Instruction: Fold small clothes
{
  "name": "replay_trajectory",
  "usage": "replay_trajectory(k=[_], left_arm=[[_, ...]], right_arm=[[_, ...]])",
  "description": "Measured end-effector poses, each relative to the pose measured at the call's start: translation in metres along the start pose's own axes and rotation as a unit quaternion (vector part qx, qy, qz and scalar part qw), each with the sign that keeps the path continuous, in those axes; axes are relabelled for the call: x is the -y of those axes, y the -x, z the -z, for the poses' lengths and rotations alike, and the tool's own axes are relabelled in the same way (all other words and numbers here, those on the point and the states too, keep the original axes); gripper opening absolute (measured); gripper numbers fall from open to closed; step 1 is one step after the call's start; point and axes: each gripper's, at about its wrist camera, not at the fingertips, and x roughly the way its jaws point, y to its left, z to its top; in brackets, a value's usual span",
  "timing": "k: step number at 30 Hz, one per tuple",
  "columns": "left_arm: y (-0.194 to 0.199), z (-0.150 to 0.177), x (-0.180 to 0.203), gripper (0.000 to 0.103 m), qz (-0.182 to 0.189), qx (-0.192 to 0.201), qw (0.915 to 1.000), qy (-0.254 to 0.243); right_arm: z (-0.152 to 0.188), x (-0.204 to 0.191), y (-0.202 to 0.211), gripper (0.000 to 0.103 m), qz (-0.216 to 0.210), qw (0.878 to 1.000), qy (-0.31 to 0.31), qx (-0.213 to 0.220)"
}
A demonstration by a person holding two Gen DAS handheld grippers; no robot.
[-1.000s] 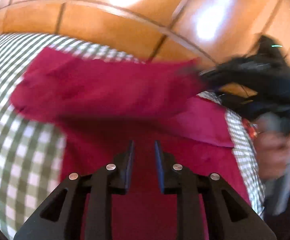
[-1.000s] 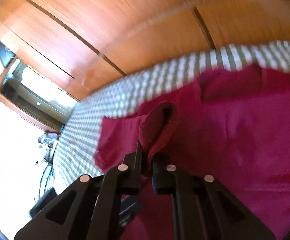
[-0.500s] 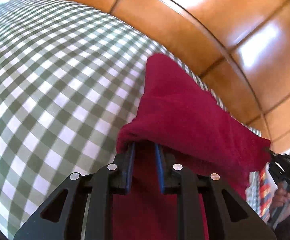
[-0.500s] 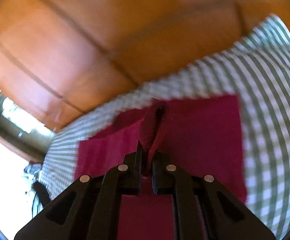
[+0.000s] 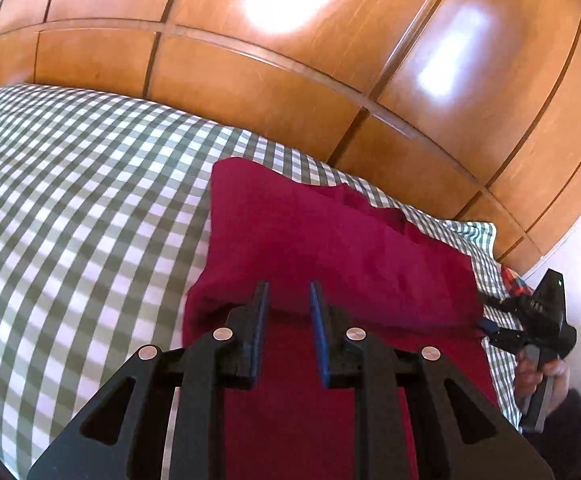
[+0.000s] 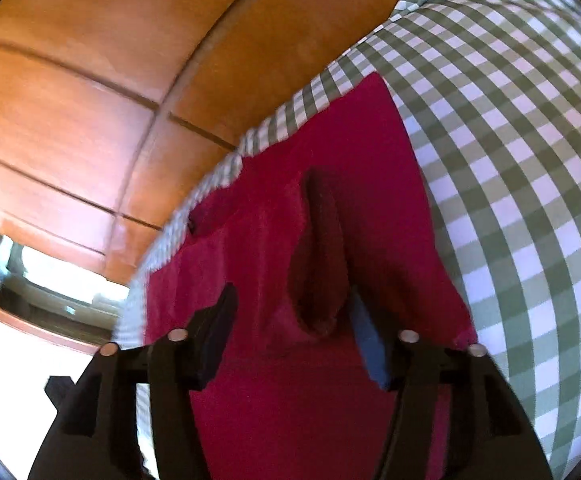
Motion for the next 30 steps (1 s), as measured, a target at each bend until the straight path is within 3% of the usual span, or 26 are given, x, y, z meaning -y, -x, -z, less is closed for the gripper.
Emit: replay_trajectory(k=[1,2,4,6,8,9,11,12,13,14,17,21,27,30], left_arm=[[-0.008,-0.002,0.0,0.019,-0.008,-0.007,0.9999,-0.002],[-0.019,0.0,-0.001,0.019,-0.03,-0.022,0.9993,-0.004],[-0.033,0.008,-0.007,0.019,-0.037,-0.05,0.998,0.003],[-0.046,0.021,-0.018,0.019,-0.054,-0.082,0.995,0.019],[-0.043,0.03,-0.023,0.019,-0.044,-0.075,0.9959,0.024],[-0.039,0.029,-0.024,0.019,-0.037,-0.077,0.9959,0.029],[-0.027,0.022,-0.03,0.019,-0.007,-0.07,0.9961,0.053],[-0.022,0.018,-0.033,0.019,0.002,-0.063,0.9963,0.059],[-0.015,0.01,-0.038,0.019,0.01,-0.05,0.9965,0.066],[-0.011,0.002,-0.043,0.02,0.016,-0.041,0.9964,0.072],[-0.008,-0.021,-0.057,0.036,-0.001,-0.022,0.9964,0.082],[-0.028,-0.051,-0.074,0.046,0.014,-0.031,0.9937,0.107],[-0.086,-0.074,-0.088,0.046,0.05,-0.093,0.9839,0.144],[-0.104,-0.075,-0.086,0.046,0.064,-0.113,0.9806,0.147]], right_arm=[[0.002,-0.003,0.0,0.009,0.016,1.0,0.008,0.004],[0.005,-0.002,0.004,0.009,0.023,0.999,0.017,0.017],[0.01,-0.006,0.012,0.007,0.033,0.998,0.035,0.037],[0.017,-0.003,0.012,0.007,0.082,0.995,0.056,0.032],[0.023,0.001,0.008,0.007,0.106,0.991,0.076,0.024],[0.025,-0.001,0.011,0.009,0.106,0.991,0.08,0.029],[0.026,-0.004,0.016,0.028,0.099,0.991,0.077,0.042],[0.027,-0.007,0.022,0.048,0.1,0.99,0.076,0.059],[0.029,-0.012,0.03,0.054,0.108,0.988,0.081,0.078],[0.031,-0.018,0.037,0.054,0.121,0.984,0.093,0.093],[0.039,-0.04,0.046,0.056,0.124,0.976,0.13,0.119],[0.053,-0.073,0.029,0.06,0.134,0.963,0.203,0.114],[0.063,-0.08,-0.021,0.06,0.185,0.946,0.254,0.084],[0.064,-0.071,-0.033,0.061,0.192,0.946,0.249,0.078]])
